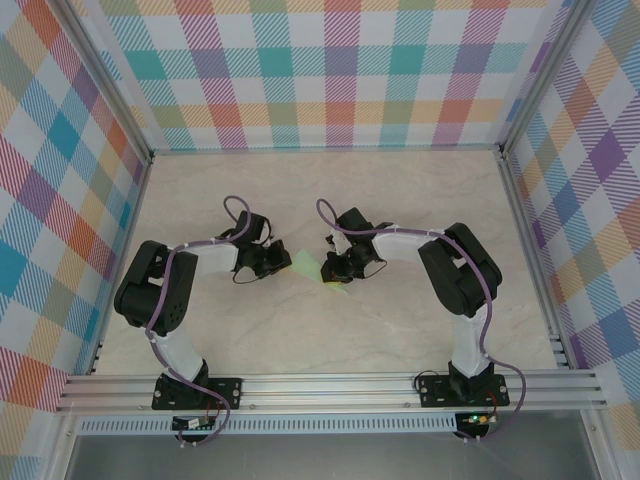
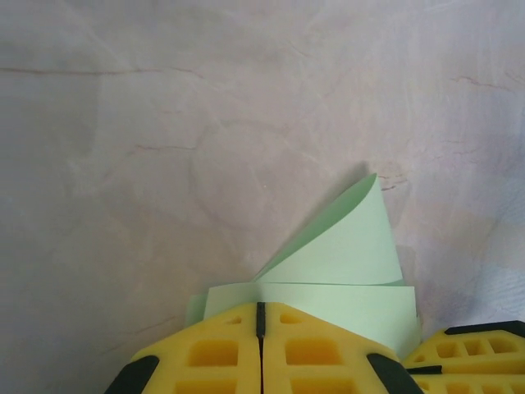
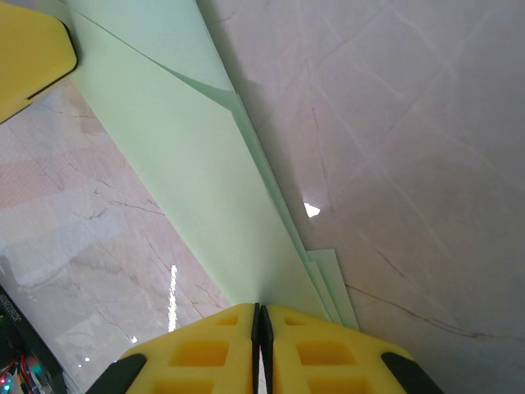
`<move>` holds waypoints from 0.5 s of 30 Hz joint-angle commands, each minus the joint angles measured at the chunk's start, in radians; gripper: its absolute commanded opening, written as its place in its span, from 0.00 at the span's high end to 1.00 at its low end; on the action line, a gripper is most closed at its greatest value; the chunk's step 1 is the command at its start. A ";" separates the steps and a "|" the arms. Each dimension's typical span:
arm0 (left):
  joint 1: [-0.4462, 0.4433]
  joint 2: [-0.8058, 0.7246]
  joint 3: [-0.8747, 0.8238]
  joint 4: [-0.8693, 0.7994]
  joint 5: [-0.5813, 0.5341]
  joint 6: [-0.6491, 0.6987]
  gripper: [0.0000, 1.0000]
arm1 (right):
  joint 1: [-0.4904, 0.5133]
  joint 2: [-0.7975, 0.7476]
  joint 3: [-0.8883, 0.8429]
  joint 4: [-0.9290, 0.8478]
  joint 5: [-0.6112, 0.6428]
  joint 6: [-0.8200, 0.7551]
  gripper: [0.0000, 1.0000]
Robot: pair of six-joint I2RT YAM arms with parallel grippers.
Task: Fold a paper plane with a square sheet of paper (pick it up from the middle)
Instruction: Fold the wing for the fifth time at the center of the table.
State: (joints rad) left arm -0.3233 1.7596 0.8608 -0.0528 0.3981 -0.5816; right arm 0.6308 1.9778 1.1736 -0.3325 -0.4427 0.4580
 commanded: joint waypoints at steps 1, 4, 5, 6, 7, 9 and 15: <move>0.065 0.004 -0.002 -0.134 -0.213 0.029 0.94 | -0.008 0.048 -0.040 -0.099 0.099 -0.015 0.87; 0.073 0.006 0.017 -0.163 -0.236 0.034 0.94 | -0.008 0.049 -0.042 -0.098 0.098 -0.014 0.87; 0.077 0.006 0.029 -0.178 -0.245 0.035 0.94 | -0.008 0.049 -0.043 -0.100 0.098 -0.013 0.87; 0.081 0.005 0.037 -0.190 -0.252 0.040 0.94 | -0.008 0.048 -0.043 -0.099 0.098 -0.013 0.87; 0.088 0.004 0.047 -0.202 -0.262 0.039 0.94 | -0.008 0.047 -0.042 -0.100 0.096 -0.014 0.87; 0.097 0.003 0.076 -0.216 -0.272 0.055 0.93 | -0.008 0.046 -0.040 -0.100 0.095 -0.016 0.87; 0.102 -0.038 0.168 -0.334 -0.264 0.117 0.93 | -0.008 0.035 -0.043 -0.100 0.089 -0.022 0.87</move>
State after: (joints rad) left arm -0.2363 1.7576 1.0035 -0.2958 0.1856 -0.5098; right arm 0.6308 1.9781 1.1732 -0.3290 -0.4427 0.4557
